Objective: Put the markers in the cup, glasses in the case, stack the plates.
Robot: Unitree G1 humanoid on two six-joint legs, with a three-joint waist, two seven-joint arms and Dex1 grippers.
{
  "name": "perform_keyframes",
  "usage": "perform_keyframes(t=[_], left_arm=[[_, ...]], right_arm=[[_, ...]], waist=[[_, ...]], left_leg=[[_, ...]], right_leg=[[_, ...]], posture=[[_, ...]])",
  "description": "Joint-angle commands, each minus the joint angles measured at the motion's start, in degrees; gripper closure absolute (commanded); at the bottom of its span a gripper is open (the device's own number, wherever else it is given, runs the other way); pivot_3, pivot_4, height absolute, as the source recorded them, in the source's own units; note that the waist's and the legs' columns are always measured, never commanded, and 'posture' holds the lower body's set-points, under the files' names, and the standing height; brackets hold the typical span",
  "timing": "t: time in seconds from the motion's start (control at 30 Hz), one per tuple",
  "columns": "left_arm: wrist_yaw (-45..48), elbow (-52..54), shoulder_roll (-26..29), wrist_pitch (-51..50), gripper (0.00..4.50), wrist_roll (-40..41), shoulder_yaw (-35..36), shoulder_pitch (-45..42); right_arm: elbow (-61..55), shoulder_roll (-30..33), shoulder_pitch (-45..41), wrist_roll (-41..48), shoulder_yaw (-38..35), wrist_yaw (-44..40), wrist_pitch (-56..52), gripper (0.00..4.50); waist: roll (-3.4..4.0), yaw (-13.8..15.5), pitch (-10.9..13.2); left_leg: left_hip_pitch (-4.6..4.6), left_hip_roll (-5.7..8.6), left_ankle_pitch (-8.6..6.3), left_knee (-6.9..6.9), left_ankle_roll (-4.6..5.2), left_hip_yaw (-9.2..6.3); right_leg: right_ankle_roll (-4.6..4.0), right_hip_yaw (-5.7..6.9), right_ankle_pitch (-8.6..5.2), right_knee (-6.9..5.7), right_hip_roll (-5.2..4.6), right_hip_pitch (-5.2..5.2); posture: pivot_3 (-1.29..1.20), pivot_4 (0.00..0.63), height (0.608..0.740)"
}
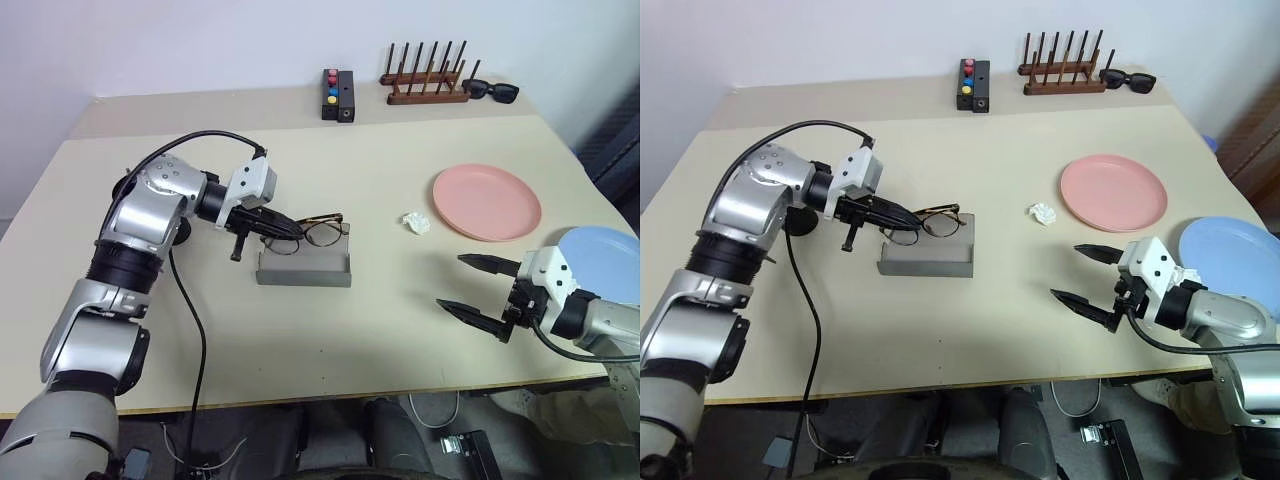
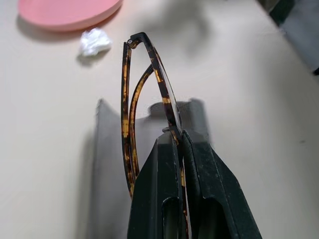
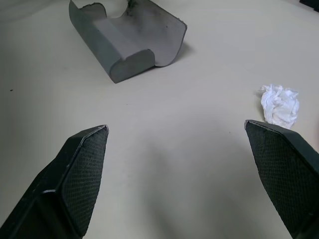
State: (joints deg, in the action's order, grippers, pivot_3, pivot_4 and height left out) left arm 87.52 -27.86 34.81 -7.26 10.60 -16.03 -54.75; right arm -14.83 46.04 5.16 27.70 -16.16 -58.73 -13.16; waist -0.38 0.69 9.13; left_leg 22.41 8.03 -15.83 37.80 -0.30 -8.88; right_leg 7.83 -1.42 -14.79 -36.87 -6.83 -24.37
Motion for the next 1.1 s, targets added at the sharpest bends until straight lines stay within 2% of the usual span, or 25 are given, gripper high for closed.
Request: perform_keyframes(t=[0.03,0.2,0.37,1.0,1.1], left_arm=[[0.8,-9.4,-0.9,7.6,4.45,-4.2,-0.8,-4.8],[3.1,-18.4,-3.0,14.6,4.45,-7.5,-1.8,-7.6],[4.9,-22.0,-4.8,17.7,4.45,-8.9,-2.1,-8.1],[5.0,-13.9,-4.3,14.6,4.45,-3.3,-10.4,-4.3],[5.0,-12.2,-3.2,13.1,3.47,-2.1,-11.9,-3.6]], right_arm=[[-1.1,-0.6,-0.5,0.1,-0.5,0.5,0.9,0.00],[-1.6,-0.7,0.0,0.1,-0.7,1.0,0.9,0.00],[-2.1,-0.8,0.5,0.2,-0.9,1.4,0.9,0.00],[-2.7,-1.0,0.9,0.2,-0.6,2.0,0.9,0.00],[-2.5,-1.0,0.8,0.1,-0.6,1.9,1.0,0.00]], waist=[[-0.02,0.0,0.0],[-0.07,0.1,0.0],[-0.15,0.0,0.1],[-0.17,0.0,0.1],[-0.16,-0.1,0.1]], left_leg=[[0.00,0.00,0.00,0.03,0.00,0.00],[0.04,0.02,-0.06,0.12,0.09,0.04],[0.06,0.03,-0.07,0.17,0.12,0.05],[0.06,0.03,-0.08,0.22,0.14,0.05],[0.06,0.03,-0.08,0.22,0.14,0.04]], right_leg=[[0.00,0.00,0.00,-0.01,0.00,0.00],[0.02,0.00,0.00,-0.02,-0.01,0.00],[0.03,0.00,0.00,-0.06,-0.01,0.00],[0.05,-0.02,-0.02,-0.12,-0.01,0.00],[0.06,-0.02,-0.02,-0.12,-0.01,0.00]], posture=[[0.00,0.150,0.740],[0.00,0.150,0.740],[0.00,0.150,0.740],[0.00,0.150,0.740],[0.00,0.150,0.740]])
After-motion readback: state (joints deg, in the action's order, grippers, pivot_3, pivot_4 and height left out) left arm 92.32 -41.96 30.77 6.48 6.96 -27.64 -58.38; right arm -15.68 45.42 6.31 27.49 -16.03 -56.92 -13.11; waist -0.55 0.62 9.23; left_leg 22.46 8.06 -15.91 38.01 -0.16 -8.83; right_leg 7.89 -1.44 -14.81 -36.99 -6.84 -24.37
